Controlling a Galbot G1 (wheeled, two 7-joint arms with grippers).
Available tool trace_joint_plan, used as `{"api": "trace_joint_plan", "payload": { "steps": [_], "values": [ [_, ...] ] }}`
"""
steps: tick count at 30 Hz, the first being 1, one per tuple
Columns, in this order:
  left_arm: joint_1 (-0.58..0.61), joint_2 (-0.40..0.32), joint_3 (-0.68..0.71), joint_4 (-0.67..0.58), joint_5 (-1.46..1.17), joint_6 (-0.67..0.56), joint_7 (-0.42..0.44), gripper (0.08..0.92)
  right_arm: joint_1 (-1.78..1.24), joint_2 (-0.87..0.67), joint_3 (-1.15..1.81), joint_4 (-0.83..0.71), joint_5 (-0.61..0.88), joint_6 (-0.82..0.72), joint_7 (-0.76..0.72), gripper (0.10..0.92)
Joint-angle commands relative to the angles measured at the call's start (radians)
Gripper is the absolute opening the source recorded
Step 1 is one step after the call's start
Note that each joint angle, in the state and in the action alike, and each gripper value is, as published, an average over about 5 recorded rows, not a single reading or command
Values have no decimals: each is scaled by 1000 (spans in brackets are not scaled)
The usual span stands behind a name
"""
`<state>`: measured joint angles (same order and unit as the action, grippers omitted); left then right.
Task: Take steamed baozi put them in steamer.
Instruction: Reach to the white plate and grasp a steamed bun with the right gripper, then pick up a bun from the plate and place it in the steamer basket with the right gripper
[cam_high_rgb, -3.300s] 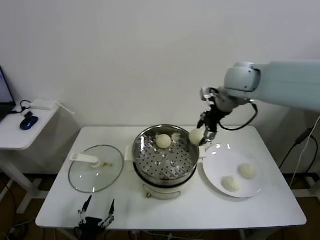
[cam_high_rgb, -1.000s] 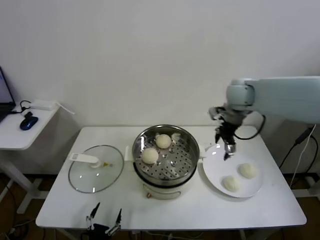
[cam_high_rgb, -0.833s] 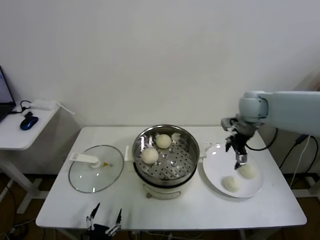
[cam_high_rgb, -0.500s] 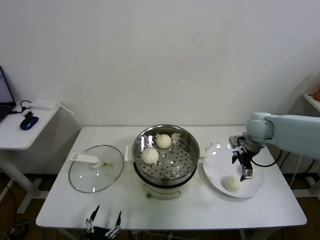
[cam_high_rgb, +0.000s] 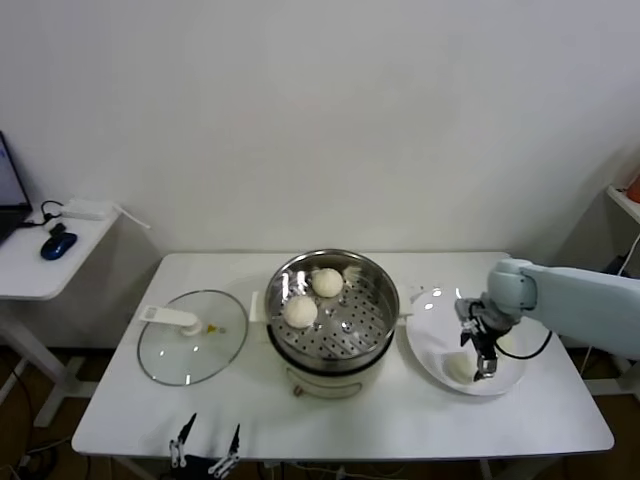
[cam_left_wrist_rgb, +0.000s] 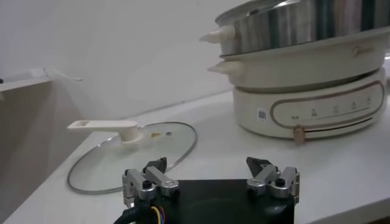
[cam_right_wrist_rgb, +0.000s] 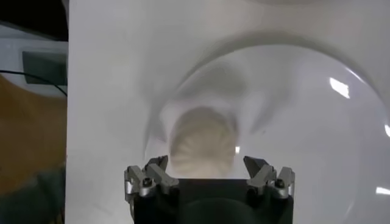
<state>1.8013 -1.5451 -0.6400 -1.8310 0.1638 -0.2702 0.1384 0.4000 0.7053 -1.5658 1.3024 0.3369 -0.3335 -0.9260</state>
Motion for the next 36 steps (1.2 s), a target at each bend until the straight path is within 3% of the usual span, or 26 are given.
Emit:
{"api": "trace_joint_plan", "payload": {
  "steps": [1,6,19,28,36],
  "values": [
    [-1,1,-1,-1,0,3,1,823,-74,-8,58,-22,-27,0,4,823],
    [-2,3,2,-8,0,7,0,823,-5,-2,16,-8,-8,1,5,795],
    [6,12,9,-25,-3,5,-1,823,426,44,-272,157,113,48,-38,584],
    [7,16,7,-29,-5,-3,-2,823,820,128,-331,287,250,359,-149,588],
    [7,11,10,-26,4,-24,-3,823,847,233,-217,480,156,526,-23,616]
  ]
}}
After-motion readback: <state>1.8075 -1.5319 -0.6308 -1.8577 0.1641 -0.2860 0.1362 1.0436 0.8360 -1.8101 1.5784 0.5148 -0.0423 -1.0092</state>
